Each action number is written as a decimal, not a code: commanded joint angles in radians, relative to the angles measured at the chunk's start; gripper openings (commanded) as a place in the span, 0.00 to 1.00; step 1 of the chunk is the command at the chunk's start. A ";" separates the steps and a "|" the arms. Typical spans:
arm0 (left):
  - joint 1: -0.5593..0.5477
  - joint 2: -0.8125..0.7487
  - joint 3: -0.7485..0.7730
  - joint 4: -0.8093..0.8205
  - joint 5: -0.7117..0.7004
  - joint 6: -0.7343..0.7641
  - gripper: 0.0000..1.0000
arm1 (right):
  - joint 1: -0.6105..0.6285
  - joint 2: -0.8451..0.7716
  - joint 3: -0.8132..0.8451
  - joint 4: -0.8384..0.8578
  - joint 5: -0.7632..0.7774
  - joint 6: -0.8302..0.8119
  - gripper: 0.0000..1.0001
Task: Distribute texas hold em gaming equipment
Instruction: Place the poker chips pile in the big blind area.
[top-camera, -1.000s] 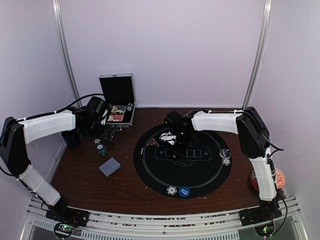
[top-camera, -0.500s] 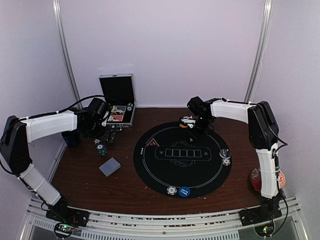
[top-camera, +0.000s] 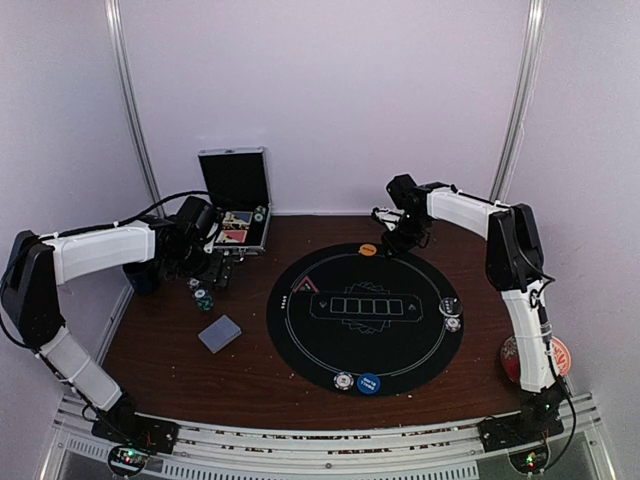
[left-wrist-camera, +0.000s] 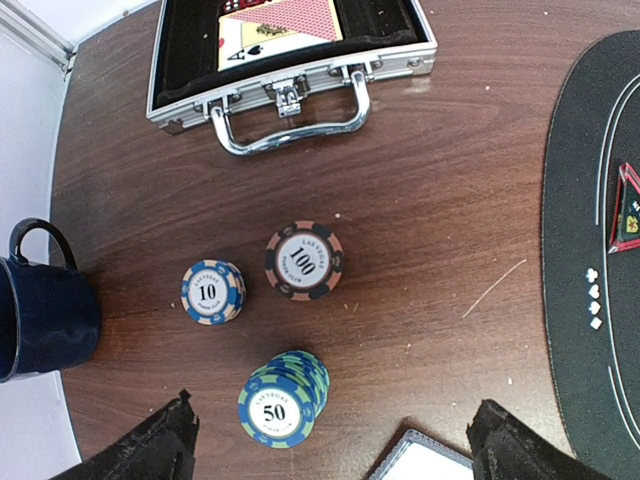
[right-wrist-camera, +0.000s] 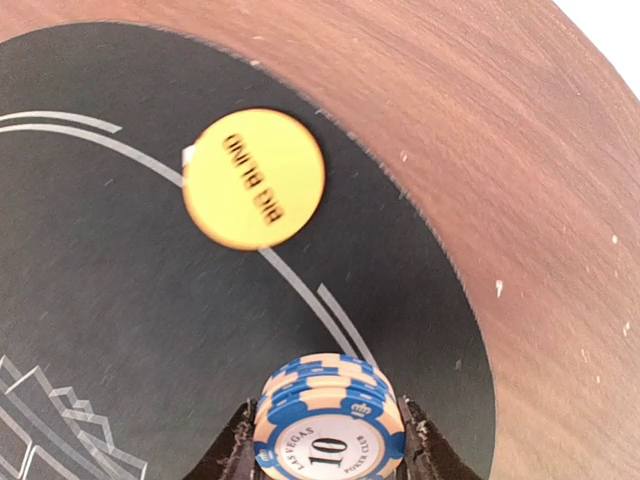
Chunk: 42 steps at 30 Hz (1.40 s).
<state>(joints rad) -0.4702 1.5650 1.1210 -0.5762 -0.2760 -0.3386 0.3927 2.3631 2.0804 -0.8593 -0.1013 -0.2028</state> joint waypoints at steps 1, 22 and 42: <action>0.003 0.012 -0.009 0.029 0.004 -0.004 0.98 | -0.018 0.058 0.084 0.000 0.027 0.013 0.20; 0.002 0.037 -0.006 0.028 0.010 -0.004 0.98 | -0.024 0.159 0.189 0.067 -0.013 0.009 0.20; 0.002 0.049 -0.006 0.027 0.006 -0.002 0.98 | -0.015 0.212 0.211 0.077 0.006 -0.015 0.25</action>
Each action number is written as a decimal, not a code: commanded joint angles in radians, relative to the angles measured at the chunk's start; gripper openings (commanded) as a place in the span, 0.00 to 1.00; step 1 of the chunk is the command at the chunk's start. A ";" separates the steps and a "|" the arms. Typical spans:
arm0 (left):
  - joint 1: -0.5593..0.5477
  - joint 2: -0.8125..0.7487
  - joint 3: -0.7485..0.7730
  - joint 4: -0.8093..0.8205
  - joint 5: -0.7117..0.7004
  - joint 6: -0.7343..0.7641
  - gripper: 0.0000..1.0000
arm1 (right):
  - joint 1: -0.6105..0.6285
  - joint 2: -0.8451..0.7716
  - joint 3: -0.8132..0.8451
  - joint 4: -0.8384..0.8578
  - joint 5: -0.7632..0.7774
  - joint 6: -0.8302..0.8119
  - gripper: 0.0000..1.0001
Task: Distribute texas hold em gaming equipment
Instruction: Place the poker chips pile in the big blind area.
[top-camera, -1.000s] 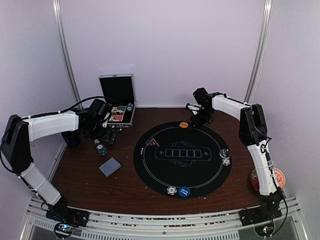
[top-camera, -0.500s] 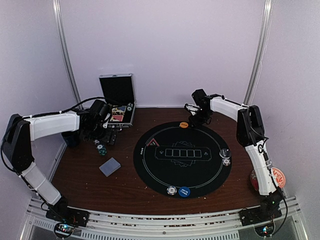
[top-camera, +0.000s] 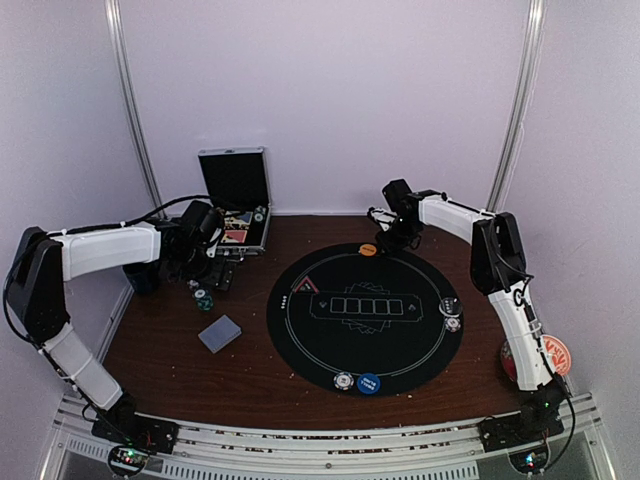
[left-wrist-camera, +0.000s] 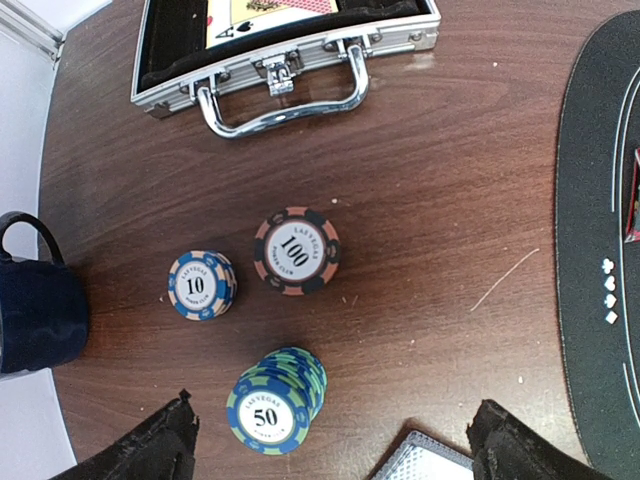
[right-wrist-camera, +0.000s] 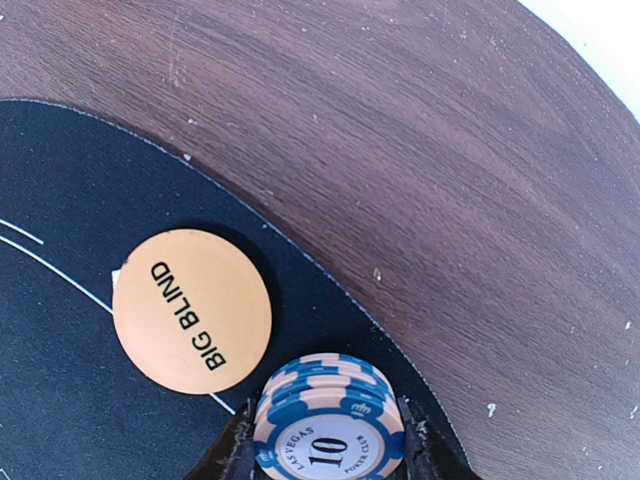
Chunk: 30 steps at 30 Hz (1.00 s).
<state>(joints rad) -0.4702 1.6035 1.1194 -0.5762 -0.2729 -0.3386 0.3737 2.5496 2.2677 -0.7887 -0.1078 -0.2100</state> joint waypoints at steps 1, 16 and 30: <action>0.003 0.010 -0.003 0.027 0.004 -0.002 0.98 | 0.005 0.026 0.024 0.008 0.013 -0.010 0.25; 0.002 0.012 -0.004 0.027 -0.002 -0.003 0.98 | 0.014 -0.034 0.018 -0.013 0.030 -0.032 0.56; 0.003 0.021 0.035 -0.008 -0.046 -0.006 0.98 | 0.032 -0.327 -0.068 -0.080 0.045 -0.071 1.00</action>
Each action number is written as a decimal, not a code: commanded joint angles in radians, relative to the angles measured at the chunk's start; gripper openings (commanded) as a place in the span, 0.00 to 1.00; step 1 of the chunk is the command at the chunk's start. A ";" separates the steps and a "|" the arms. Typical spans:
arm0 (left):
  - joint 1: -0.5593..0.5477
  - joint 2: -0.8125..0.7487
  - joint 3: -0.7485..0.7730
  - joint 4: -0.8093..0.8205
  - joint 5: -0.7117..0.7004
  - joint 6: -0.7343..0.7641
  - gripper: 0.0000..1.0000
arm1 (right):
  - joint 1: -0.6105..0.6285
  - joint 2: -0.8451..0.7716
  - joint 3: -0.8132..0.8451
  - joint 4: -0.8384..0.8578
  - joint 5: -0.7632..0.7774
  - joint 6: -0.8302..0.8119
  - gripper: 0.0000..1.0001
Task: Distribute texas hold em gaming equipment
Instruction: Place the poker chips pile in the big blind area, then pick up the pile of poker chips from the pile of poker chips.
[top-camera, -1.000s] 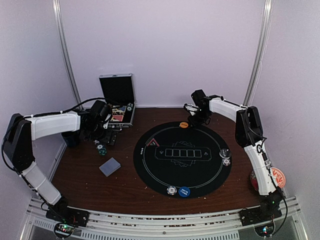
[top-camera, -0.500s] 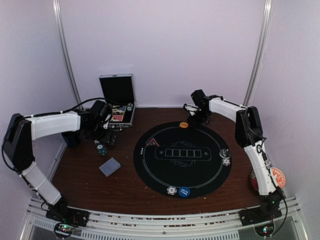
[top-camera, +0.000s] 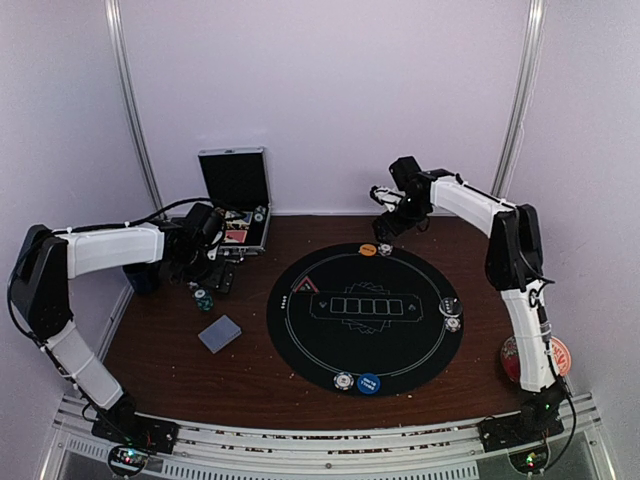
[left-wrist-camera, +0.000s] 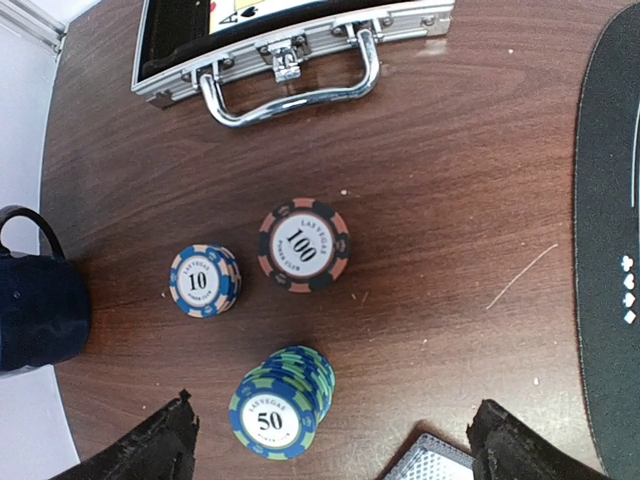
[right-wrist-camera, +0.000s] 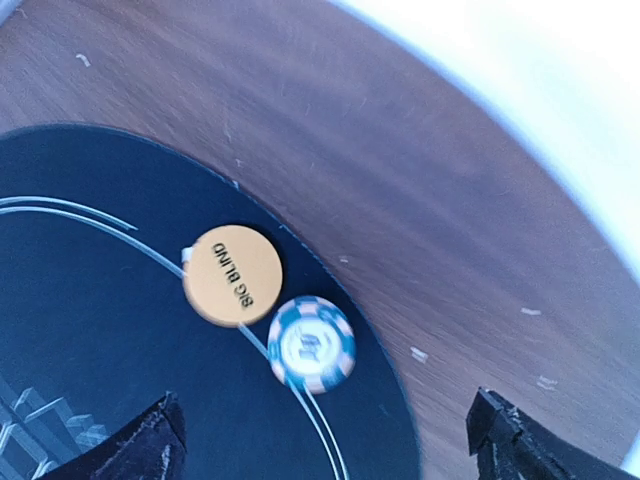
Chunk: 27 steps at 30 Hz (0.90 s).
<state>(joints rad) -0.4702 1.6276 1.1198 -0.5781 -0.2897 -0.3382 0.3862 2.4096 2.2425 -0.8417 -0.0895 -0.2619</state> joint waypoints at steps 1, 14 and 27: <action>0.003 -0.007 0.041 -0.014 -0.029 -0.014 0.98 | 0.028 -0.219 -0.066 -0.031 0.044 -0.016 1.00; 0.006 0.041 0.100 -0.076 -0.041 -0.018 0.98 | 0.190 -0.652 -0.411 0.011 0.011 0.006 1.00; 0.057 0.047 -0.005 -0.008 0.056 -0.036 0.97 | 0.292 -0.706 -0.664 0.165 0.094 -0.021 1.00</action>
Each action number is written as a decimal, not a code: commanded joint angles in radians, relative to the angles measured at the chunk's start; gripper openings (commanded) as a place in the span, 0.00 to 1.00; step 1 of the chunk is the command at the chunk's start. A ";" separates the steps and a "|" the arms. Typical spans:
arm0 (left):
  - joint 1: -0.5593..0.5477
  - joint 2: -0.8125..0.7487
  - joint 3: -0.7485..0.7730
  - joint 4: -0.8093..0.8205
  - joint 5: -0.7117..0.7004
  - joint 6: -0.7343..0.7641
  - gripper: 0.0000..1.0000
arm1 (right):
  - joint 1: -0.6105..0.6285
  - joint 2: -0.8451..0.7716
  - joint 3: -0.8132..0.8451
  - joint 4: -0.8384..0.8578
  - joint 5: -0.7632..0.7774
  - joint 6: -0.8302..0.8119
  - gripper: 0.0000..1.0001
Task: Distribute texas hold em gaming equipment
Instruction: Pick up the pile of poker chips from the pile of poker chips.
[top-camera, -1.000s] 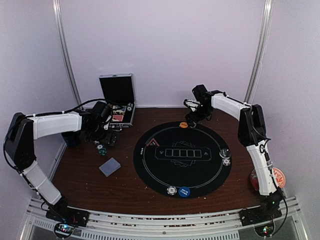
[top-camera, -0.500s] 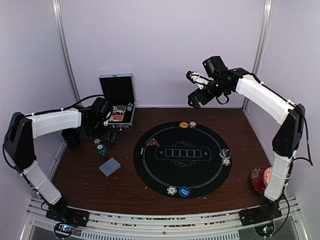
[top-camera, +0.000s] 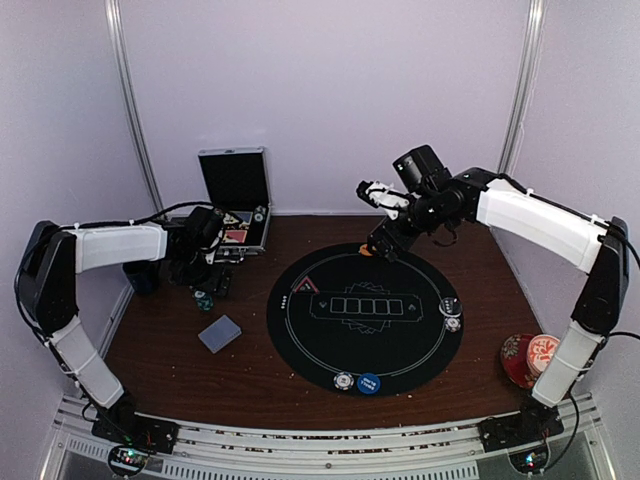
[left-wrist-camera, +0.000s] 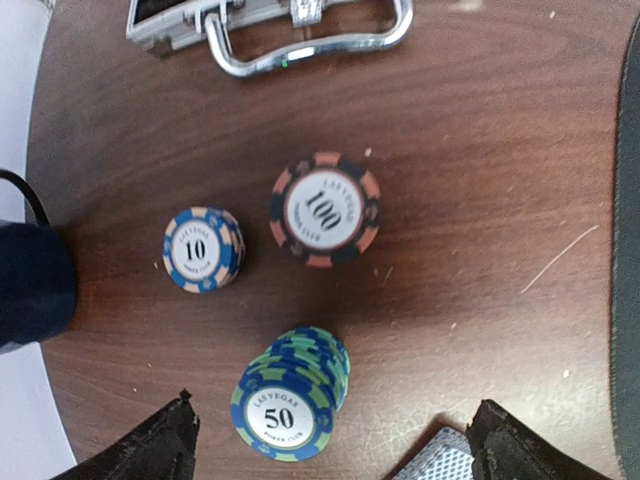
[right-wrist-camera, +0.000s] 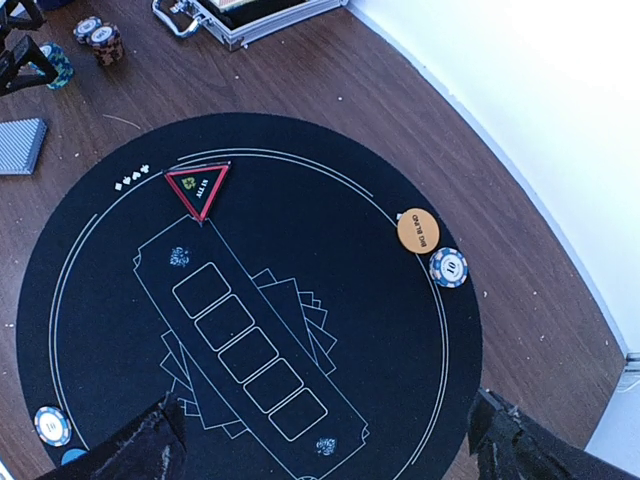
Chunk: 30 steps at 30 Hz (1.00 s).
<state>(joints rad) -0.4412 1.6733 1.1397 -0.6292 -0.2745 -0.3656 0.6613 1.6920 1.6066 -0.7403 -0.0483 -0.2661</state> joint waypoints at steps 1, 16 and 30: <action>0.034 0.006 -0.026 0.046 0.053 -0.009 0.96 | 0.019 0.016 -0.037 0.066 0.057 -0.019 1.00; 0.094 0.022 -0.050 0.079 0.147 -0.001 0.89 | 0.029 0.033 -0.092 0.118 0.121 -0.030 1.00; 0.111 0.029 -0.064 0.088 0.175 -0.004 0.79 | 0.034 0.045 -0.110 0.140 0.136 -0.032 1.00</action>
<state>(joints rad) -0.3439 1.6974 1.0851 -0.5716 -0.1158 -0.3660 0.6891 1.7317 1.5112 -0.6193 0.0616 -0.2893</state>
